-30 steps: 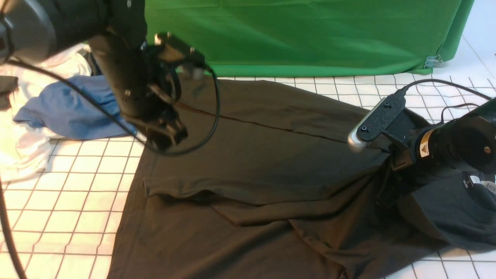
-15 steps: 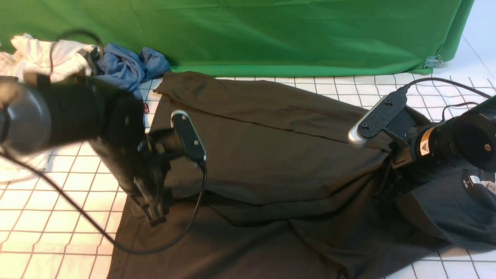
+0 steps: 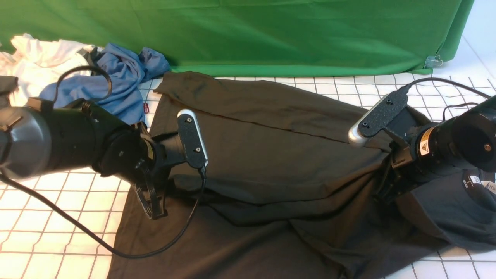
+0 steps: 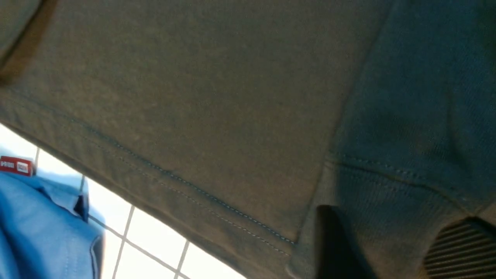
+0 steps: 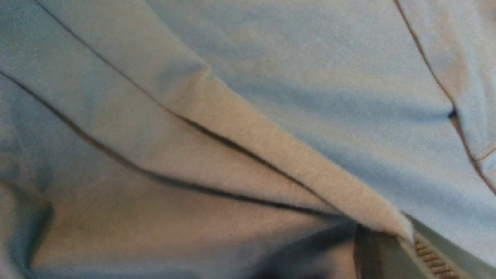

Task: Fold a long-sleeved shirt over a white checkered tablecloth.
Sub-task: 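Fold the left side of the black T-shirt inward over its body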

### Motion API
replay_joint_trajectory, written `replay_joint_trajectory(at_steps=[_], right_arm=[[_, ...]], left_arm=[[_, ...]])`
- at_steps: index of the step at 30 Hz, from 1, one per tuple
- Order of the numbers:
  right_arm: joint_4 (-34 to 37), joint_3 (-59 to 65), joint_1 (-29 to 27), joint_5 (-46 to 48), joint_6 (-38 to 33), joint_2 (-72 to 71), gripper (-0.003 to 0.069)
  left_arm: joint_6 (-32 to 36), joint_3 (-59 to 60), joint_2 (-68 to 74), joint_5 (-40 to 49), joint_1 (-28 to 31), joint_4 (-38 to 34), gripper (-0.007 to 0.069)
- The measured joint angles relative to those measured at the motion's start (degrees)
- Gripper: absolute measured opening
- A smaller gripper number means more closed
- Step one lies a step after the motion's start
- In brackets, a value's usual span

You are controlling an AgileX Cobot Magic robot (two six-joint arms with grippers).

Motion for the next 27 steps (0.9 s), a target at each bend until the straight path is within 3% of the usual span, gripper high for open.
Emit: replay_joint_trajectory(at_steps=[4, 7, 12, 22, 27], right_arm=[[0.00, 0.00, 0.00, 0.00, 0.36, 0.00, 0.0028], [0.00, 0.00, 0.00, 0.00, 0.36, 0.00, 0.0028], [0.00, 0.00, 0.00, 0.12, 0.56, 0.00, 0.0028], [-0.05, -0.43, 0.00, 1.04, 0.61, 0.00, 0.0033], [-0.05, -2.04, -0.11, 0.53, 0.61, 0.00, 0.0033]], left_arm=[[-0.45, 0.00, -0.26, 2.00, 0.00, 0.00, 0.0038], [-1.20, 0.01, -1.74, 4.07, 0.00, -0.49, -0.0020], [-4.62, -1.99, -6.33, 11.86, 0.00, -3.80, -0.0030], [-11.90, -18.90, -9.97, 31.62, 0.61, -9.72, -0.0030], [-12.39, -25.60, -5.54, 35.25, 5.93, -15.24, -0.0030]])
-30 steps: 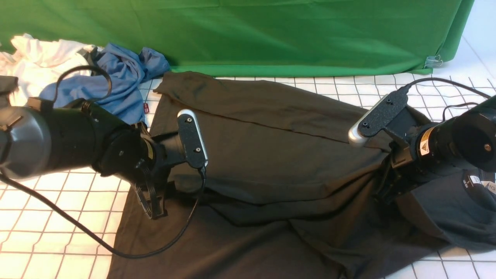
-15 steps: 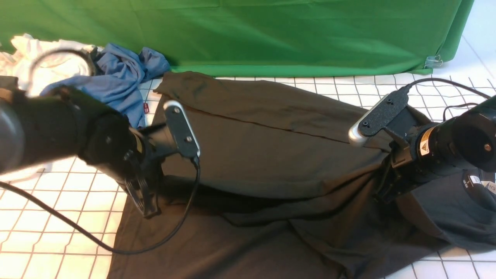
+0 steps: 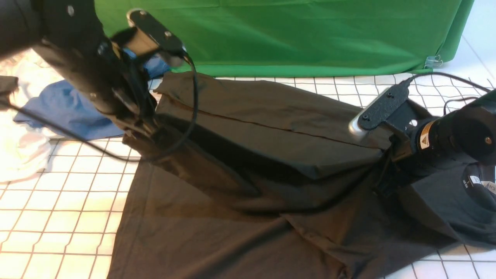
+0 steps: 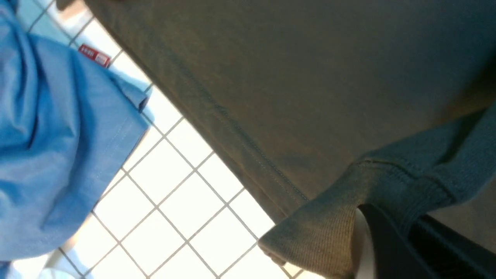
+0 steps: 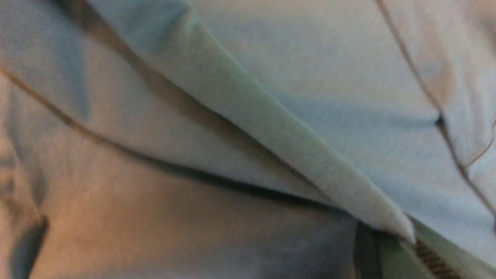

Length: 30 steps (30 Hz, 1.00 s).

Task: Fold a long-sleeved shirt over a white checkered tablecloth.
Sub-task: 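Fold the left side of the black T-shirt inward over its body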

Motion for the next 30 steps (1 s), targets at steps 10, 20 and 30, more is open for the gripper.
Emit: replay_joint_trajectory(at_steps=[10, 20, 30], right_arm=[[0.00, -0.20, -0.61, -1.18, 0.18, 2.58, 0.0043], [-0.10, -0.25, -1.70, -4.14, 0.39, 7.61, 0.0068], [-0.16, -0.25, -1.71, -9.16, 2.00, 8.33, 0.0190]], left_arm=[[0.20, -1.76, 9.58, -3.94, 7.16, -4.14, -0.0030], [-0.46, -1.76, 12.90, -11.57, 8.26, -8.28, -0.0030], [-2.61, -1.76, 13.17, -17.04, 8.37, -7.26, -0.0028]])
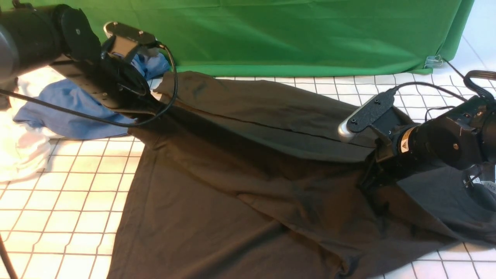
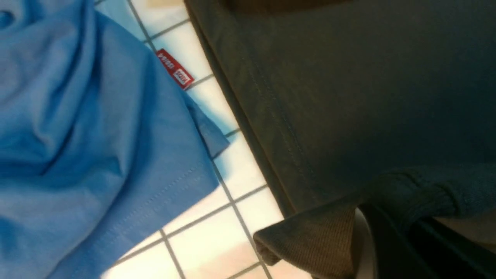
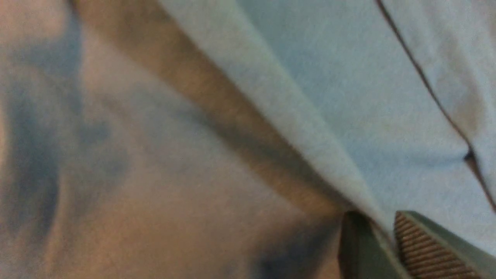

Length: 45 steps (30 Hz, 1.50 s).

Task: Fold a long-sleeved shirt over a white checkered tablecloth.
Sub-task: 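Fold the left side of the black T-shirt inward over its body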

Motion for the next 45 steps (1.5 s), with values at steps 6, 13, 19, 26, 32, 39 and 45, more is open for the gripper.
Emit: replay_joint_trajectory(at_steps=[6, 13, 19, 26, 32, 39, 45], right_arm=[[0.00, -0.05, 0.00, -0.47, 2.38, 0.05, 0.0336], [-0.56, -4.42, -0.94, 5.05, 6.99, -0.94, 0.0450], [-1.50, -8.70, -2.11, 9.19, 7.58, -5.34, 0.0458], [-2.55, -9.16, -3.17, 10.48, 7.80, -11.74, 0.0459], [-2.60, -9.16, -3.40, 11.48, 8.09, -13.30, 0.0459], [-2.60, -9.16, -3.40, 12.19, 8.34, -13.35, 0.0459], [-2.60, -9.16, -3.40, 12.19, 8.51, -13.35, 0.0459]], left_arm=[[-7.18, 0.00, 0.01, -0.93, 0.00, 5.91, 0.0038], [-13.27, -1.85, 0.01, 2.20, 0.00, 8.05, 0.0400], [-18.95, -6.41, 0.01, 9.77, 1.40, 10.34, 0.0615], [-10.36, -6.86, 0.46, 17.26, 2.30, 8.23, 0.0593], [1.39, -6.87, 2.99, 18.18, -2.16, 1.64, 0.0465], [0.52, -6.98, 8.14, 17.82, -6.79, -1.22, 0.0174], [-4.68, -6.98, 11.16, 9.31, -6.74, 3.83, -0.0025]])
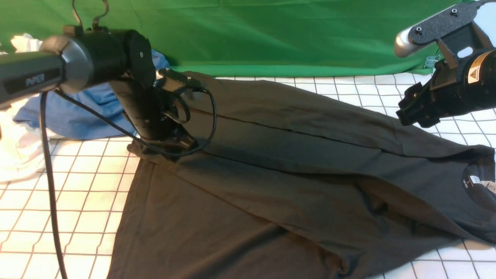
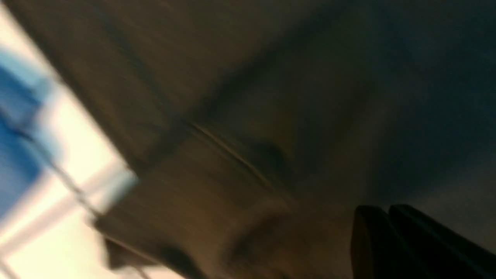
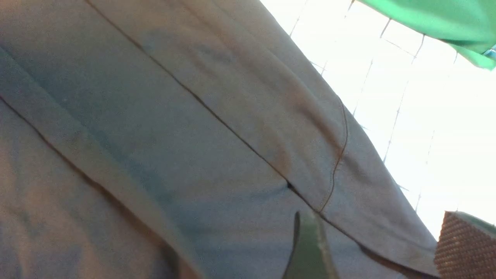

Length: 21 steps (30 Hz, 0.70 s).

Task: Fold a long-sleeved shirt over a white checkered tablecloth.
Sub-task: 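Fold the left side of the black T-shirt inward over its body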

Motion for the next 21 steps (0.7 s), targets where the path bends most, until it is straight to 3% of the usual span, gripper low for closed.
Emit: replay_joint_trajectory(at_steps=[11, 17, 21], right_arm=[[-0.18, 0.00, -0.04, 0.40, 0.00, 0.00, 0.0459], [-0.24, 0.00, -0.04, 0.51, 0.00, 0.00, 0.0459], [-0.24, 0.00, -0.04, 0.89, 0.00, 0.00, 0.0459]], left_arm=[[-7.43, -1.51, 1.08, -15.25, 3.19, 2.52, 0.0000], [-7.80, -3.14, 3.86, -16.37, 6.20, 3.10, 0.0139], [-7.83, -7.62, 1.77, -7.85, 6.59, 3.14, 0.0278]])
